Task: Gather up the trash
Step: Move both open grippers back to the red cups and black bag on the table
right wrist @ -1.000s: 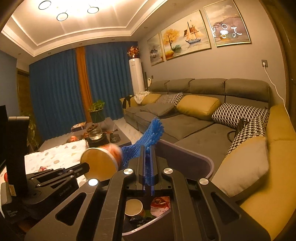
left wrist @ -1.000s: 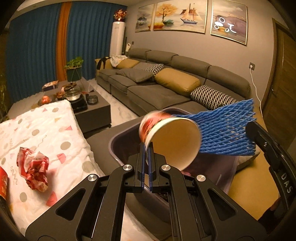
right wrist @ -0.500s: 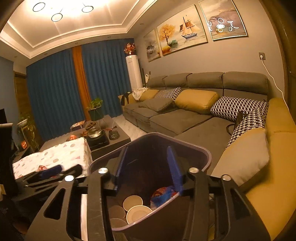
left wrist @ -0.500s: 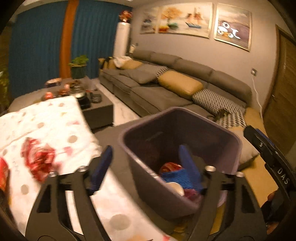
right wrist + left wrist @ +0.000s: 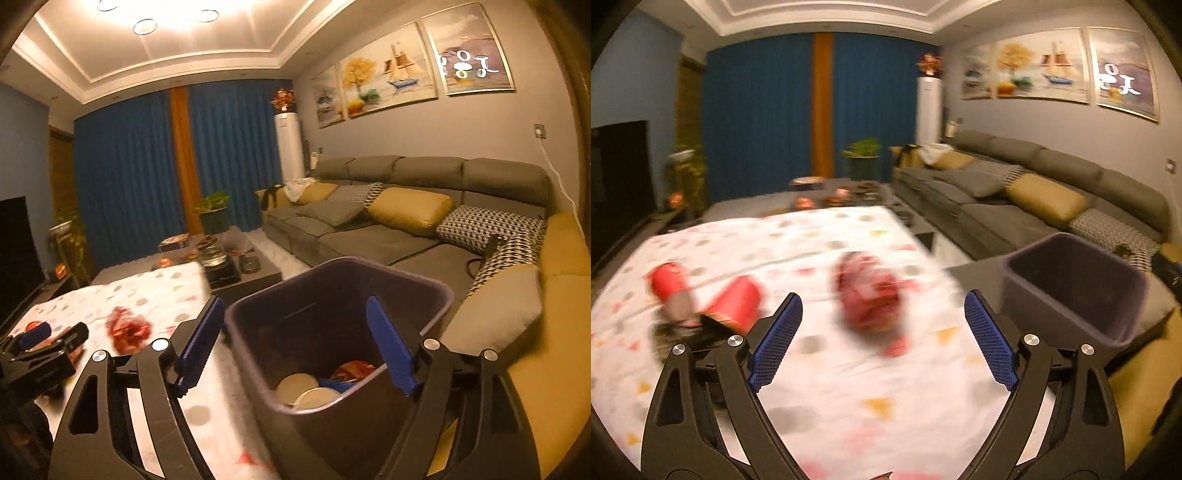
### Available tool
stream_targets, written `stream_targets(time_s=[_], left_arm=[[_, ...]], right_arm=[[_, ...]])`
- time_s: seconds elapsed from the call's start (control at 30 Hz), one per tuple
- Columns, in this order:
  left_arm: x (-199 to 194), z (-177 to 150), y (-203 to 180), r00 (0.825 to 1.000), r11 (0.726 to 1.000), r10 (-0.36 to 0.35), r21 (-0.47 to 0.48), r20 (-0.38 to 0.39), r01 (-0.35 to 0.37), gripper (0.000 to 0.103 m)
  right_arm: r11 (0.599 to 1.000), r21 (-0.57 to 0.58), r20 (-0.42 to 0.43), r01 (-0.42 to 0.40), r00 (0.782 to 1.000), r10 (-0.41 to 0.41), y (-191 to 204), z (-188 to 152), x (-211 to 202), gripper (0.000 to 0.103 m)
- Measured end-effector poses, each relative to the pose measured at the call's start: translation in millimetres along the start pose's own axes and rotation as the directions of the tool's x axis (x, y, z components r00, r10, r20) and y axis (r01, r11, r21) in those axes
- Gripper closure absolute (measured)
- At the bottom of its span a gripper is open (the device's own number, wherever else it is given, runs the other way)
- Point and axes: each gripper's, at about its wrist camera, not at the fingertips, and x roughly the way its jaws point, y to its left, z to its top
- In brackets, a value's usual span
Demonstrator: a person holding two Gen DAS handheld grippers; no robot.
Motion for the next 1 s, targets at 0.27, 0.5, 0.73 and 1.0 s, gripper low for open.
stream_targets(time_s=[0.27,0.5,0.73,1.0], left_arm=[[-37,-27,95,0.976,0.973,0.218,-0.069,-0.007,-0.218,0.015],[-64,-42,154,0.963,0.956,0.270,-0.116,-0.010,-0.269,0.015],[-57,-46,172,0.980,0.970,0.196,-0.143,-0.027,-0.197,0.013],[2,-40,176,0.983,0.976,0.119,-0.163,-0.141,-0.141,0.013]], right_arm=[[0.994,-0.039,-0.012,-0.106,0.994,0.105,57,-14,-14,0.021],[0.979,-0.094,-0.032,-0.181,0.983,0.179,111,-25,-12,0.021],[0.967,-0.112,-0.059,-0.227,0.973,0.222,144,-33,-2,0.021],[0.961,-0.134,-0.087,-0.242,0.969,0.232,163,-37,14,0.021]])
